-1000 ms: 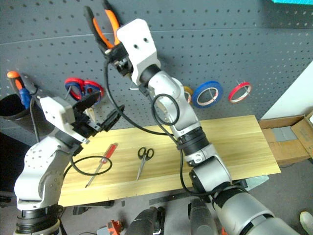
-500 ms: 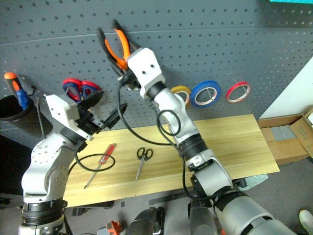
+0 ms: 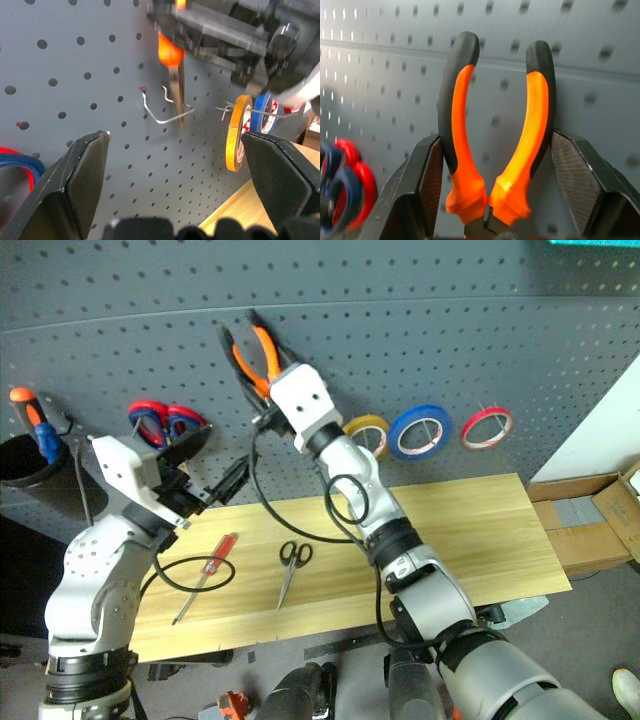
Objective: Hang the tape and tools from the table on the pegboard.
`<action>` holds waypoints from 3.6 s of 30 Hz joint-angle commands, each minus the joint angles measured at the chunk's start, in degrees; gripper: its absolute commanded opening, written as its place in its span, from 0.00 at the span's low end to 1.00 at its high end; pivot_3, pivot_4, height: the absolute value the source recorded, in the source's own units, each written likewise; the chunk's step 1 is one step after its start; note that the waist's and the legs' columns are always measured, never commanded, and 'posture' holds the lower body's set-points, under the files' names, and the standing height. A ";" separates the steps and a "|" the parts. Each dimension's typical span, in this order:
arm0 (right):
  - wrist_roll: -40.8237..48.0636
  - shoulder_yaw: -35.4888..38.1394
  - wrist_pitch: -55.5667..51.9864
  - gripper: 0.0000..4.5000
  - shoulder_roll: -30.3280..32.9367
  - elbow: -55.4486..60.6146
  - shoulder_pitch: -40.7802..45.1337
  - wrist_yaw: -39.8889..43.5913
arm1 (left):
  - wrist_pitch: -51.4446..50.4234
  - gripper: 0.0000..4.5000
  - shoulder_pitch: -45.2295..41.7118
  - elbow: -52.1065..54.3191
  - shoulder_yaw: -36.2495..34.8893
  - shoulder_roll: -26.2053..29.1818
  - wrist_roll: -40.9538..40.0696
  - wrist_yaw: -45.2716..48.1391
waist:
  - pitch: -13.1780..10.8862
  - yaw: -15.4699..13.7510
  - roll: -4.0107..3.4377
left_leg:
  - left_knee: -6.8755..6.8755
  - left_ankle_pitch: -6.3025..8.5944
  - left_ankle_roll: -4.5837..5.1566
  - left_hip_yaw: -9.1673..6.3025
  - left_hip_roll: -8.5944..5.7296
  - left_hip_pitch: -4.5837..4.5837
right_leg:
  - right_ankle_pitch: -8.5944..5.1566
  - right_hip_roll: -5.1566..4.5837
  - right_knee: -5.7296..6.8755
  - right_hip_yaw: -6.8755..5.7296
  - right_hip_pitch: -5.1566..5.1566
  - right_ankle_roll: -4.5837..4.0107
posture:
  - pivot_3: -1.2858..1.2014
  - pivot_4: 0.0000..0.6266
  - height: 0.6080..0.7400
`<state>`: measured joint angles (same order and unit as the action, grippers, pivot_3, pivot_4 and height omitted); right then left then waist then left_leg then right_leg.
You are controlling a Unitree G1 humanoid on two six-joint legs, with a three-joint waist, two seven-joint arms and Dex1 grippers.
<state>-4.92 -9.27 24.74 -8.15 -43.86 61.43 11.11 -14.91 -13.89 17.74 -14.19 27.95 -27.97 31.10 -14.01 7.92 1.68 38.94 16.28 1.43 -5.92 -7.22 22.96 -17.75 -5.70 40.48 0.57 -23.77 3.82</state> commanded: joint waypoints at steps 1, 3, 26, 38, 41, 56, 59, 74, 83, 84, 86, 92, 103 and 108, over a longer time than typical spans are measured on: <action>-0.47 0.34 -1.82 0.64 -0.32 0.81 0.24 -1.25 | 0.95 1.00 0.01 1.06 -1.37 0.28 -0.70 0.26 | 0.00 0.00 0.00 | 0.01 0.00 -0.01 0.00 0.00 0.00 | 0.00 0.00 0.05 0.01 0.00 0.00 | 0.50 0.31 1.00; -0.47 0.42 -2.88 0.64 -0.06 1.64 -0.30 -0.71 | 0.96 1.00 -0.29 0.73 -1.23 0.27 -0.60 0.27 | 0.00 -0.01 0.00 | 0.03 -0.02 -0.03 0.01 0.00 -0.01 | 0.00 0.00 0.16 0.03 -0.01 0.00 | 0.50 0.31 1.00; 29.86 11.14 -61.36 1.00 20.34 59.12 -11.05 21.08 | -14.38 1.00 5.87 3.53 4.78 0.04 1.99 -6.73 | 0.01 -1.98 0.02 | -0.05 -0.38 -0.62 0.18 0.84 0.05 | 0.38 0.79 0.34 0.22 -0.28 -0.64 | 0.48 0.33 1.00; 48.12 6.51 -80.96 1.00 42.22 80.14 -27.37 33.48 | -36.38 1.00 5.05 -0.47 14.32 -1.66 6.48 -13.59 | 0.00 -2.95 0.03 | -0.08 -0.25 -0.39 0.32 0.92 0.05 | 0.38 0.78 0.27 0.22 -0.26 -0.65 | 0.46 0.36 1.00; 45.46 2.88 -79.67 1.00 43.95 81.35 -28.86 33.65 | -37.96 1.00 3.88 -3.70 16.01 -3.64 7.91 -14.43 | 0.00 -3.19 0.04 | -0.01 -0.25 -0.40 0.30 0.92 0.05 | 0.40 0.76 0.25 0.16 -0.20 -0.68 | 0.45 0.37 1.00; 43.52 -1.60 -78.57 1.00 45.99 84.64 -32.59 32.65 | -41.03 1.00 1.09 -13.14 18.38 -6.84 12.44 -15.44 | -0.03 -3.07 0.07 | -0.07 -0.25 -0.41 0.26 0.94 0.05 | 0.41 0.74 -0.19 0.05 -0.01 -0.68 | 0.44 0.41 1.00; 43.90 -1.84 -78.86 1.00 46.56 85.36 -33.16 32.69 | -41.04 1.00 0.98 -14.10 18.86 -7.17 13.05 -15.27 | -0.04 -3.07 0.06 | -0.11 -0.23 -0.39 0.21 0.94 0.06 | 0.41 0.74 -0.37 0.00 0.06 -0.67 | 0.43 0.41 1.00; 42.56 -4.58 -77.25 1.00 47.91 86.45 -34.41 33.15 | -42.15 1.00 -2.86 -20.73 19.53 -11.26 15.57 -16.45 | -0.04 -3.13 0.06 | -0.11 -0.14 -0.27 0.11 0.93 -0.03 | 0.43 0.68 -0.64 -0.16 0.36 -0.64 | 0.43 0.43 1.00; 41.23 -5.18 -76.20 1.00 48.60 86.09 -33.98 33.42 | -41.63 0.63 -2.48 -21.91 16.69 -11.19 15.53 -16.69 | -0.04 -3.08 0.06 | -0.11 -0.14 -0.27 0.10 0.94 -0.05 | 0.43 0.68 -0.66 -0.19 0.39 -0.64 | 0.43 0.43 1.00; 41.15 -5.24 -76.15 1.00 48.64 86.01 -33.91 33.41 | -41.43 0.56 -2.32 -22.00 16.50 -11.04 15.57 -16.50 | -0.04 -3.09 0.06 | -0.11 -0.14 -0.27 0.10 0.93 -0.05 | 0.43 0.68 -0.69 -0.18 0.39 -0.64 | 0.43 0.43 1.00; 40.90 -5.38 -76.09 1.00 48.68 85.86 -33.82 33.38 | -40.90 0.39 -1.90 -22.28 16.24 -10.73 15.68 -16.10 | -0.04 -3.08 0.06 | -0.11 -0.14 -0.27 0.09 0.93 -0.05 | 0.43 0.68 -0.72 -0.19 0.40 -0.64 | 0.43 0.43 1.00; 40.22 -5.41 -76.37 1.00 48.81 85.86 -33.95 33.22 | -39.73 0.00 -0.28 -21.73 16.02 -9.95 15.51 -14.42 | -0.04 -3.04 0.05 | -0.14 -0.14 -0.27 0.03 0.94 -0.07 | 0.44 0.68 -0.84 -0.26 0.49 -0.63 | 0.43 0.43 1.00; 39.38 -4.63 -76.26 1.00 48.94 85.35 -33.68 33.14 | -27.85 0.00 5.02 -14.39 13.13 -8.81 15.49 -12.85 | -0.08 -2.91 0.05 | -0.23 -0.10 -0.27 -0.04 0.94 -0.04 | 0.44 0.68 -1.08 -0.31 0.51 -0.63 | 0.42 0.42 1.00; 39.62 -3.28 -75.81 1.00 48.48 84.26 -32.60 32.98 | -20.07 0.00 9.66 -6.46 7.96 -8.86 12.80 -11.37 | -0.11 -3.06 0.03 | -0.27 -0.06 -0.25 -0.12 0.96 0.03 | 0.48 0.68 -1.38 -0.42 0.55 -0.63 | 0.43 0.41 1.00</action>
<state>34.57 -14.53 -52.21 40.29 39.74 28.09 43.83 -38.15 -5.13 6.97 -4.52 18.72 -14.05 18.76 -14.13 4.86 1.71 38.67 16.22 1.19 -6.05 -6.26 23.00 -17.26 -5.02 39.05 0.14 -23.21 3.20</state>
